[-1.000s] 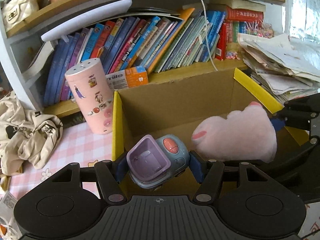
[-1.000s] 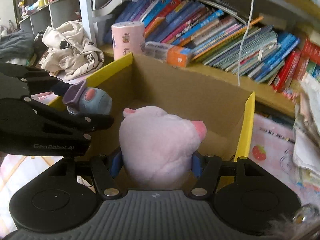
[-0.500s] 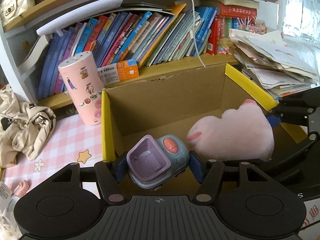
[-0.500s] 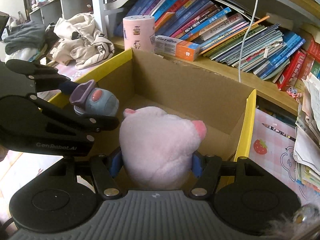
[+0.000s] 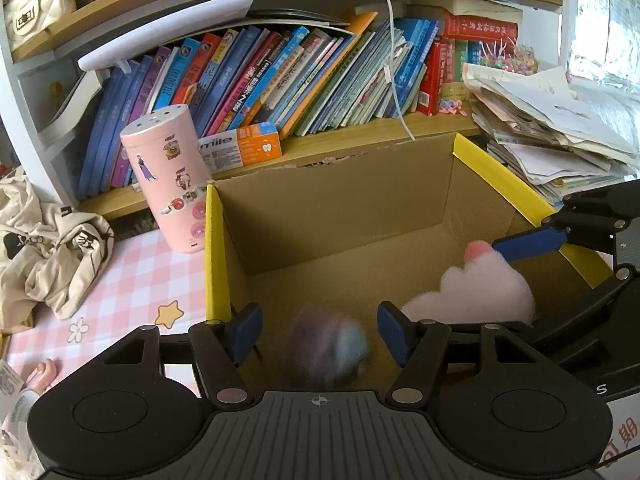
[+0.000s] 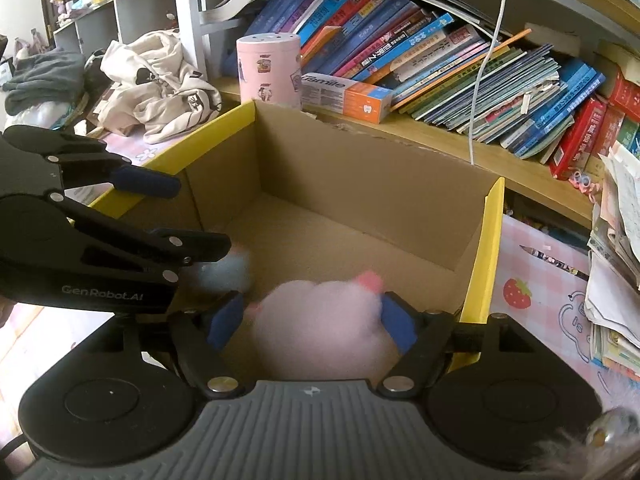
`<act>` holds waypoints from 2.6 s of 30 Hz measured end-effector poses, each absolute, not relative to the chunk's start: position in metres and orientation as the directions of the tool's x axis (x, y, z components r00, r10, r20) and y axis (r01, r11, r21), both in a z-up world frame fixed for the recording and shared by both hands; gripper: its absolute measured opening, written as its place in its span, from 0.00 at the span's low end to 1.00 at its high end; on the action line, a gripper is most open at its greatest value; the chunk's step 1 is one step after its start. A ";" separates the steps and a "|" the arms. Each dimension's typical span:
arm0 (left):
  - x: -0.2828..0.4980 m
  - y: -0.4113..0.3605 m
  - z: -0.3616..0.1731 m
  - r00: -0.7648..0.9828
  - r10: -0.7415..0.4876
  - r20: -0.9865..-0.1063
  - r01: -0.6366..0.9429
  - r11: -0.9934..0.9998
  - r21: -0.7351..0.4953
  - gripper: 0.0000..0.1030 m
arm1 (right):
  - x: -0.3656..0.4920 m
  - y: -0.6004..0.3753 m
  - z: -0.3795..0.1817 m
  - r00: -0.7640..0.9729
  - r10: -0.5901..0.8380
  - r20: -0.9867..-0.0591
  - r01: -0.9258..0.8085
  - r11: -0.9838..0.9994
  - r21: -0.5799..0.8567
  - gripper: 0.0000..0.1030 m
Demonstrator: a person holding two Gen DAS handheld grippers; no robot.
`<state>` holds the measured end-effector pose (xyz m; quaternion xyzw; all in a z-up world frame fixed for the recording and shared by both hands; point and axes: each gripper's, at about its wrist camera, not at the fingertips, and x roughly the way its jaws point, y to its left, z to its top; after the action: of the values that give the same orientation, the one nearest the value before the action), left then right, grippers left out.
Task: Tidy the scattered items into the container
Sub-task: 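Open the left tool while the right tool opens, dropping both toys into the box, then withdraw both tools from the yellow box back over the desk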
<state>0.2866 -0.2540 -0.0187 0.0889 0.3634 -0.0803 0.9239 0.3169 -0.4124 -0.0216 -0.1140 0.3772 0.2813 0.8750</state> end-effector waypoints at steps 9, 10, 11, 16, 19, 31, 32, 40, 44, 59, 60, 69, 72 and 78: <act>0.278 -0.252 -0.011 0.749 -0.079 -0.658 0.200 0.974 0.111 0.74 | 0.310 -0.412 -0.017 0.571 0.411 -0.710 -0.563 0.826 0.025 0.73; 0.276 -0.251 -0.009 0.753 -0.080 -0.654 0.198 0.974 0.109 0.74 | 0.308 -0.412 -0.015 0.575 0.413 -0.706 -0.564 0.825 0.023 0.73; 0.274 -0.251 -0.008 0.757 -0.081 -0.649 0.195 0.975 0.106 0.74 | 0.307 -0.411 -0.014 0.580 0.414 -0.702 -0.565 0.825 0.021 0.74; 0.260 -0.248 0.002 0.781 -0.069 -0.621 0.170 0.980 0.105 0.77 | 0.296 -0.411 -0.004 0.601 0.431 -0.673 -0.565 0.825 0.023 0.75; 0.249 -0.242 0.008 0.796 -0.064 -0.602 0.149 0.985 0.092 0.77 | 0.286 -0.412 0.003 0.618 0.442 -0.650 -0.566 0.824 0.023 0.76; 0.200 -0.219 0.024 0.826 -0.024 -0.563 0.059 0.997 0.044 0.78 | 0.251 -0.412 0.024 0.656 0.481 -0.581 -0.563 0.825 0.046 0.77; 0.195 -0.218 0.025 0.827 -0.018 -0.562 0.050 0.998 0.041 0.78 | 0.248 -0.412 0.024 0.660 0.481 -0.577 -0.560 0.827 0.048 0.77; 0.164 -0.201 0.021 0.821 0.018 -0.570 -0.014 1.000 0.011 0.78 | 0.222 -0.410 0.028 0.698 0.471 -0.540 -0.552 0.834 0.014 0.78; 0.149 -0.193 0.013 0.806 0.038 -0.591 -0.055 0.998 -0.011 0.78 | 0.210 -0.410 0.025 0.706 0.466 -0.534 -0.545 0.838 0.011 0.78; 0.117 -0.172 -0.001 0.801 0.038 -0.598 -0.082 0.996 -0.047 0.79 | 0.159 -0.379 0.013 0.731 0.410 -0.546 -0.498 0.867 -0.016 0.83; 0.116 -0.169 -0.001 0.800 0.033 -0.599 -0.077 0.996 -0.047 0.79 | 0.158 -0.377 0.013 0.729 0.405 -0.551 -0.492 0.870 -0.012 0.83; 0.098 -0.133 0.001 0.799 0.006 -0.602 -0.045 0.998 -0.049 0.83 | 0.135 -0.339 0.013 0.731 0.373 -0.572 -0.462 0.887 -0.012 0.85; 0.092 -0.119 0.001 0.797 0.005 -0.604 -0.045 0.998 -0.051 0.83 | 0.127 -0.323 0.013 0.728 0.374 -0.574 -0.466 0.884 -0.015 0.85; 0.080 -0.092 0.004 0.802 0.004 -0.597 -0.049 0.997 -0.059 0.83 | 0.114 -0.295 0.013 0.717 0.373 -0.589 -0.467 0.884 -0.009 0.86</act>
<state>0.0800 -0.0924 0.0035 -0.0357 0.3143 0.0139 0.9485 0.1137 -0.2950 0.0127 -0.0788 0.2995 0.2275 0.9232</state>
